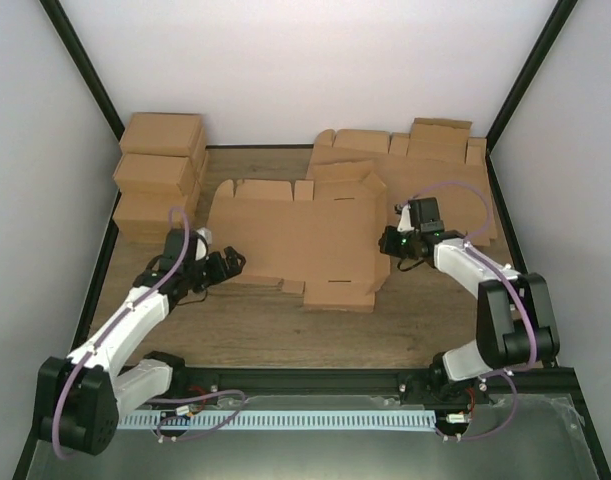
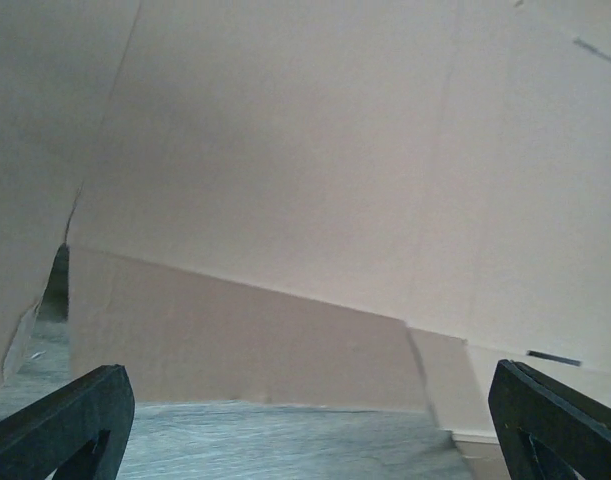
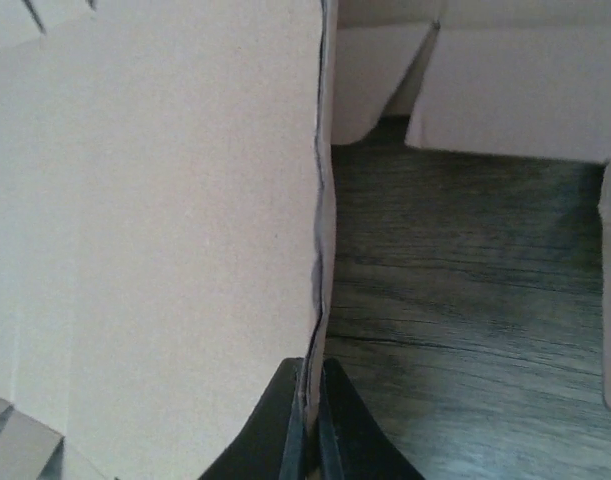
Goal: Fold the paper box
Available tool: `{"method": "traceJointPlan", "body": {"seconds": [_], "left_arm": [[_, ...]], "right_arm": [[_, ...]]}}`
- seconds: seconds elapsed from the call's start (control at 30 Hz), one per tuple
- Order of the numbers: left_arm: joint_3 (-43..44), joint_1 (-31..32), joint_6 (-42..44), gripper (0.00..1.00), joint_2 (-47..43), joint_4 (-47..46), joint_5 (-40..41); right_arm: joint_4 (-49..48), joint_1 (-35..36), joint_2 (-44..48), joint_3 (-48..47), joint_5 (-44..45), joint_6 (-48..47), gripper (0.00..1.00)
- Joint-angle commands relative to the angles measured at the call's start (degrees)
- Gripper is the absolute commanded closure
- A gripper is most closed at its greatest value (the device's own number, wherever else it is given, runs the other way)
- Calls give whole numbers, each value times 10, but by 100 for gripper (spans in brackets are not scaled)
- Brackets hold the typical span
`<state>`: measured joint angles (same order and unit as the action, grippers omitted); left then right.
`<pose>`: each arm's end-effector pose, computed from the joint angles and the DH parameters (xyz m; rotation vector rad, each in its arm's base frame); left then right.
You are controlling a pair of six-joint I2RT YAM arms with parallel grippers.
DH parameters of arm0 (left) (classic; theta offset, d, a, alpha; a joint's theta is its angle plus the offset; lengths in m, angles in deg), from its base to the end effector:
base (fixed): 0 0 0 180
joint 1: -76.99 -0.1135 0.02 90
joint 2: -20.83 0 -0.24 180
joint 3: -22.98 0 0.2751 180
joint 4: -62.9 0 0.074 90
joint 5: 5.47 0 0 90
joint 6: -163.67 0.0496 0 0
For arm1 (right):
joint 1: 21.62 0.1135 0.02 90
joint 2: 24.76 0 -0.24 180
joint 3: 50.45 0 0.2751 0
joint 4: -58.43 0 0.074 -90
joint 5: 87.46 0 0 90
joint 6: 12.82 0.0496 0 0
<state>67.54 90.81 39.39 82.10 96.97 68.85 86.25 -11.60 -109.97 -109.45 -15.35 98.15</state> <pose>0.2348 -0.0716 0.1505 -0.3284 2.5209 -0.6880 0.3105 0.0703 0.1331 0.1137 2.5531 0.6085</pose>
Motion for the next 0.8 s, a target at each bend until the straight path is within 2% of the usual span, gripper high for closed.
{"method": "traceJointPlan", "body": {"seconds": [0.0,0.23,0.4,0.53,0.6,0.7,0.77], "left_arm": [[46,7,7,0,-60,35,8],[135,7,62,0,-138,84,19],[216,7,129,0,-122,113,28],[250,7,163,0,-93,126,69],[257,7,196,0,-81,114,47],[234,9,246,0,-81,54,-33],[229,28,303,0,-77,31,-58]], "right_arm": [[3,6,93,0,32,-18,99],[-11,26,250,24,-38,-66,99],[-20,79,299,35,-69,-68,99],[-23,87,330,60,-70,-61,99],[-18,87,345,71,-68,-67,99],[-11,87,355,77,-71,-70,99],[-13,87,354,77,-79,-71,99]]}}
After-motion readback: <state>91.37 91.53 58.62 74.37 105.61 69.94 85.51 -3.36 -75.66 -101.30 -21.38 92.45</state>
